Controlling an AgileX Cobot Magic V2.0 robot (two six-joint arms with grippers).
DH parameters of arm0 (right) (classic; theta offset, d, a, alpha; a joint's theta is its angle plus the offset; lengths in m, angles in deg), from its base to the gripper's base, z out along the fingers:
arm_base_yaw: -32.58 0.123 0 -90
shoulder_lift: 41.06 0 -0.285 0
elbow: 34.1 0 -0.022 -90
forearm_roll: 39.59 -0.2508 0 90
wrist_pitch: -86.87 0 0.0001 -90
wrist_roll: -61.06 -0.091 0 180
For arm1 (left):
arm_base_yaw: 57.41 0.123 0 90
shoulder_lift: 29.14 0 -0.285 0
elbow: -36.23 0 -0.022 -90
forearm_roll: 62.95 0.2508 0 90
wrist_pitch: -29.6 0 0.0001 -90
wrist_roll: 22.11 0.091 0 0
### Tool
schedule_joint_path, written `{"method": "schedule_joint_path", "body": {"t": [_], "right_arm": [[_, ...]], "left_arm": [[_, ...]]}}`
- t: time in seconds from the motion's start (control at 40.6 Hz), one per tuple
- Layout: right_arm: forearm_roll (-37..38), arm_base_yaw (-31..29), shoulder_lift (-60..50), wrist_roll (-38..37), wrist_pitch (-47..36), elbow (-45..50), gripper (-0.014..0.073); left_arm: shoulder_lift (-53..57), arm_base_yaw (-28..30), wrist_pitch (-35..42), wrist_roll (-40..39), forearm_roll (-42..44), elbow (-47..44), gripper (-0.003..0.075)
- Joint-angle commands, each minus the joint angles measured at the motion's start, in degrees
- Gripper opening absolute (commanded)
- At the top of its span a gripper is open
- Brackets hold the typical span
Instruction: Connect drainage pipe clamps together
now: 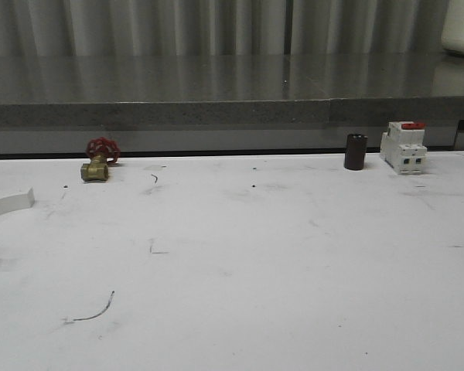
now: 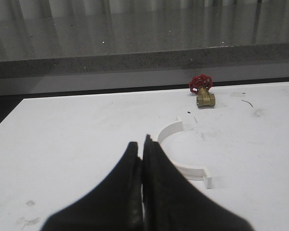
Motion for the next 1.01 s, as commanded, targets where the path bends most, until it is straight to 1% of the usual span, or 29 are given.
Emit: {"method": "schedule_joint_path", "body": {"t": [0.0, 0.566, 0.64, 0.69, 0.763, 0.813, 0.837, 0.911, 0.985], "right_arm": [[-0.2, -0.5, -1.0, 0.6, -4.9, -0.2, -0.0062], [-0.2, -0.5, -1.0, 0.6, -5.9, -0.3, -0.0062], [-0.2, -0.5, -1.0, 0.6, -8.4, -0.3, -0.0062], [-0.2, -0.5, -1.0, 0.6, -10.0, -0.8, -0.0062], [-0.1, -0.5, -1.0, 0.6, -10.5, -2.9, -0.0062], [0.1, -0.5, -1.0, 0.6, -10.3, -5.6, -0.0062], [0.2, -0.5, -1.0, 0.6, -10.0, -6.4, -0.0062], [0.3, -0.5, -0.9, 0.6, -7.7, -11.3, -0.0062], [0.3, -0.5, 0.5, 0.6, -3.0, -17.2, -0.0062]], "left_arm": [[1.1, 0.1, 4.6, -0.3, -0.5, 0.1, -0.0020], [1.1, 0.1, 5.0, -0.3, -0.5, 0.1, -0.0020], [1.1, 0.1, 7.6, -0.3, -0.5, 0.1, -0.0020], [1.1, 0.1, 11.2, -0.3, -0.5, 0.1, -0.0020], [1.1, 0.1, 19.1, -0.3, -0.5, 0.3, -0.0020], [1.1, 0.1, 22.6, -0.3, -0.5, 1.3, -0.0020], [1.1, 0.1, 23.2, -0.3, -0.5, 2.1, -0.0020], [1.1, 0.1, 21.9, -0.3, -0.3, 6.6, -0.0020], [0.1, 0.1, 17.1, -0.3, 0.4, 11.9, -0.0020]]}}
